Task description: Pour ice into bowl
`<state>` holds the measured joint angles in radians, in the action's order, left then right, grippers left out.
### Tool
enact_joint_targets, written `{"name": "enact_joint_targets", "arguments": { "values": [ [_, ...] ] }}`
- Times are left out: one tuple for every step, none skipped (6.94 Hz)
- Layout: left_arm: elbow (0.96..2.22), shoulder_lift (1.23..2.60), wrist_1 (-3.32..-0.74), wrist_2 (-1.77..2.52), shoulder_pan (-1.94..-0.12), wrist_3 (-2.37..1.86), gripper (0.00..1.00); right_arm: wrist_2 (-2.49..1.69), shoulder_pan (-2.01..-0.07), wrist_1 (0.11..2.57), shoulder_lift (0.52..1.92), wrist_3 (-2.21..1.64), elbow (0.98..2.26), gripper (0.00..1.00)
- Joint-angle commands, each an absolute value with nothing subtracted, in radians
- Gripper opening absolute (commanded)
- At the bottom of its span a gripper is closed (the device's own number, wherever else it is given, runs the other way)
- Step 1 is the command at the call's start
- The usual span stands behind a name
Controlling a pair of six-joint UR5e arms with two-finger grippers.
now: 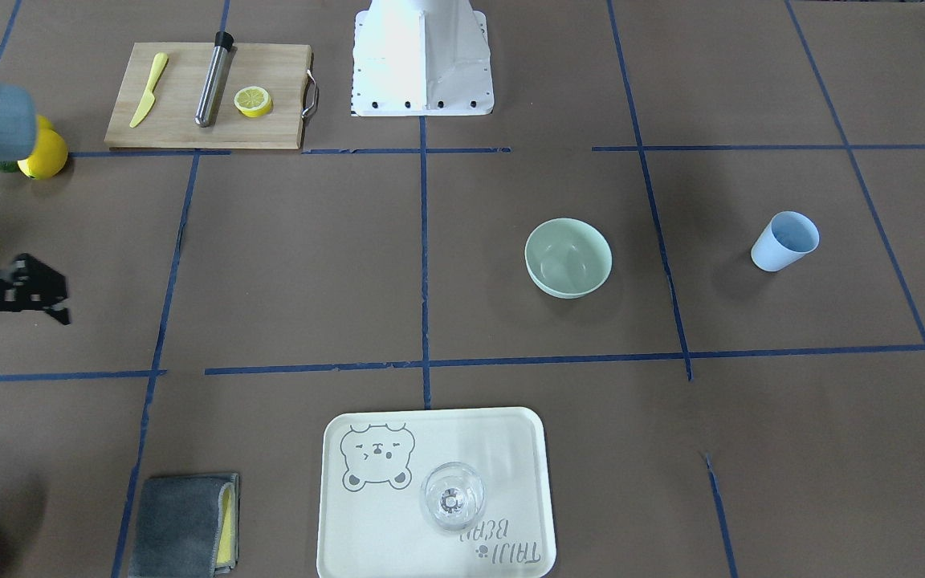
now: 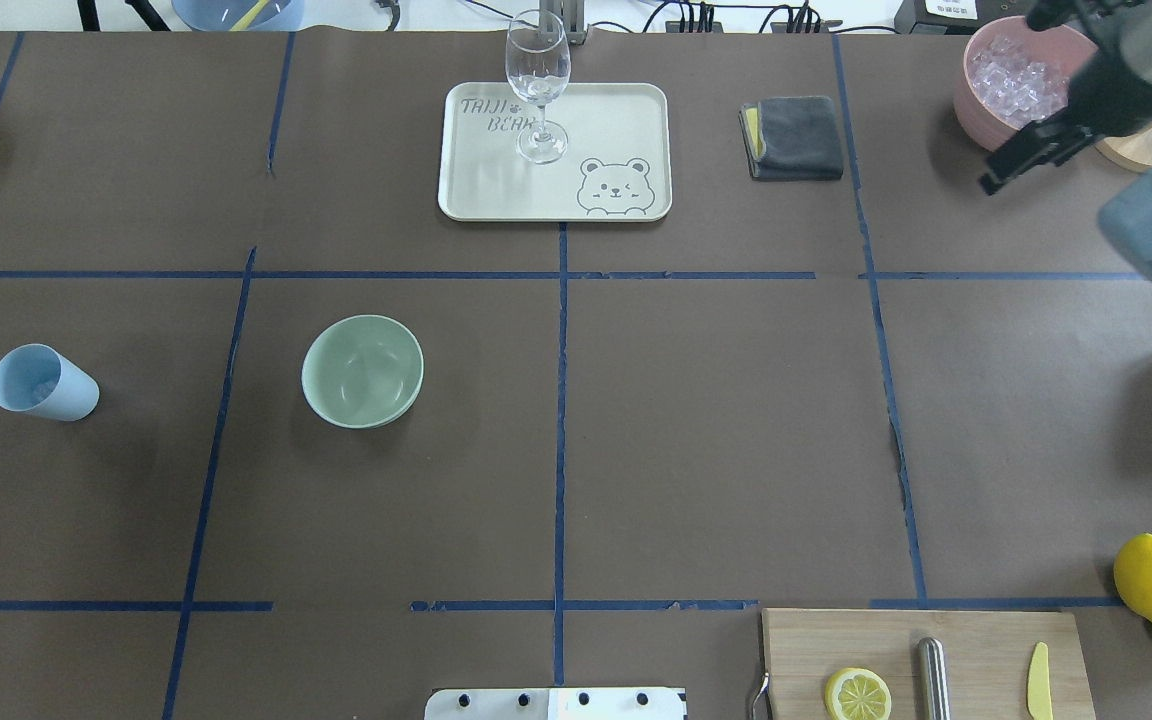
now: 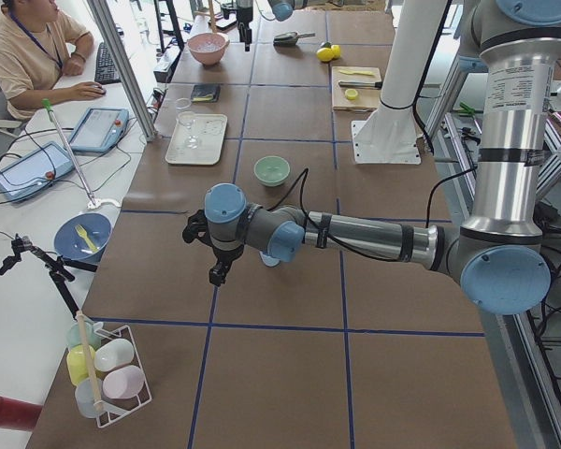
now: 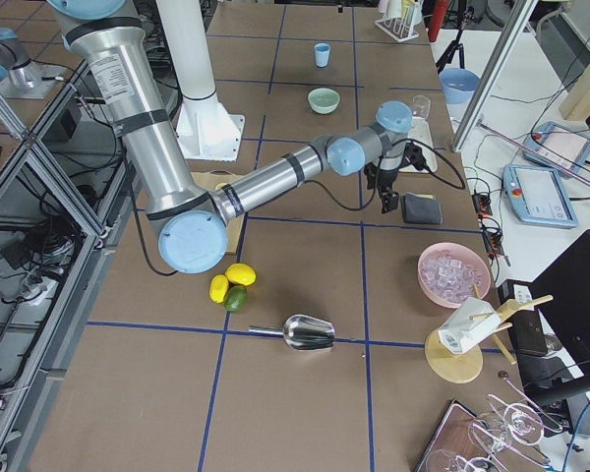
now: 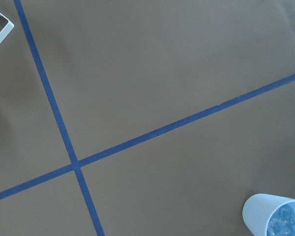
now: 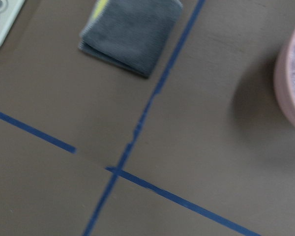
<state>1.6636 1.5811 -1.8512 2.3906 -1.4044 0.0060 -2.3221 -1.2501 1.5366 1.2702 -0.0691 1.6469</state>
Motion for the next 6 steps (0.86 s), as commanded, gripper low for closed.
{"name": "enact_joint_targets", "arguments": {
  "values": [
    [1.657, 1.62, -1.896, 2.387, -1.405, 0.003, 1.0, -2.359, -1.463, 1.537, 1.464, 0.213, 1.609, 1.0],
    [1.645, 1.641, -2.03, 2.385, -1.402, -0.001, 1.0, -2.356, -1.479, 1.534, 1.511, 0.203, 1.608, 1.0],
    [1.584, 1.676, -2.145, 2.385, -1.401, -0.073, 1.0, -2.355, -1.477, 1.526, 1.508, 0.149, 1.599, 1.0],
    [1.594, 1.674, -2.234, 2.384, -1.397, -0.222, 1.0, -2.356, -1.477, 1.525, 1.506, 0.117, 1.6, 1.0],
    [1.594, 1.643, -2.388, 2.364, -1.353, -0.254, 1.0, -2.359, -1.477, 1.525, 1.515, 0.115, 1.606, 1.0],
    [1.626, 1.564, -2.542, 2.209, -1.271, -0.379, 1.0, -2.359, -1.477, 1.523, 1.514, 0.117, 1.6, 1.0]
  ]
}}
